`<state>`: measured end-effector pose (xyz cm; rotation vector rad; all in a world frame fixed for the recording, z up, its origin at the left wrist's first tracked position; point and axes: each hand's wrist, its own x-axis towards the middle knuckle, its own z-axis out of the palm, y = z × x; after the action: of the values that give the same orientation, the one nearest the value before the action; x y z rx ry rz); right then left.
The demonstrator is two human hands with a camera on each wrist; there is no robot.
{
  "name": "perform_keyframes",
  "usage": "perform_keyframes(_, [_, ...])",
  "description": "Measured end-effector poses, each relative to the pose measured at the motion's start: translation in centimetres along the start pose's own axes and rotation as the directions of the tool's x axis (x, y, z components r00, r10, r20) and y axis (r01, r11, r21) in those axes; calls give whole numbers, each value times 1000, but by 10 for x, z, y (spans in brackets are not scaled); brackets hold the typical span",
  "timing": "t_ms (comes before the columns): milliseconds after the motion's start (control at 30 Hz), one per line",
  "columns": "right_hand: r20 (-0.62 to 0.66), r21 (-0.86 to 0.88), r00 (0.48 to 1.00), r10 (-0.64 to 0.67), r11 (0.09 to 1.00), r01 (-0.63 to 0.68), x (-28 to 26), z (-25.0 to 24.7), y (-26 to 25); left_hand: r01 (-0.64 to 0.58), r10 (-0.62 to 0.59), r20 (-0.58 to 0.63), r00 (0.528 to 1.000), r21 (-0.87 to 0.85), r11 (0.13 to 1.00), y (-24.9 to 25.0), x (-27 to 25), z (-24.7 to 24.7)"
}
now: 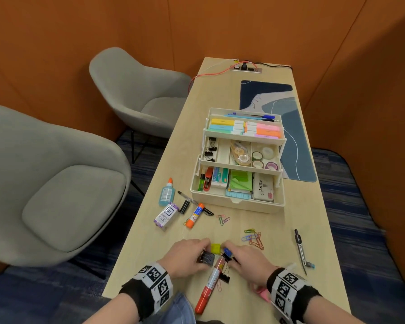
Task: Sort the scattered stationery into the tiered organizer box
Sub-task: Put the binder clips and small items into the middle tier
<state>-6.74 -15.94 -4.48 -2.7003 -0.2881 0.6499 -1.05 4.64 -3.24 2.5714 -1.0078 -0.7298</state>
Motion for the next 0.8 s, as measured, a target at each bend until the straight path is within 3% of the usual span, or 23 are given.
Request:
perform_keyframes(133, [40, -95, 999, -22, 995, 26, 5, 5, 0, 11, -5, -62, 998, 104, 994, 1, 5, 3])
perform_keyframes(233, [22, -113, 999, -31, 993, 33, 8, 2, -1, 41, -29, -133, 991, 87, 995, 2, 7, 2])
perform_keyframes(400, [-52, 85, 997, 60, 995, -55, 9, -7, 10, -79, 89, -189, 978, 62, 995, 16, 3, 0])
perform_keyframes(500, [-121, 273, 979, 162, 954, -125, 7, -12, 22, -200, 216, -72, 974, 178, 963, 31, 4, 9])
perform_keyframes(633, [-181, 525, 925, 333, 828, -195, 3, -24, 36, -213, 201, 70, 977, 309, 927, 44, 17, 20])
perform_keyframes(733, [-136, 693, 886, 443, 682, -234, -2, -28, 45, -263, 191, 215, 958, 380, 887, 48, 23, 20])
perform_keyframes(800, [-68, 803, 865, 497, 542, -248, -4, -28, 50, -269, 203, 191, 960, 443, 856, 46, 28, 26])
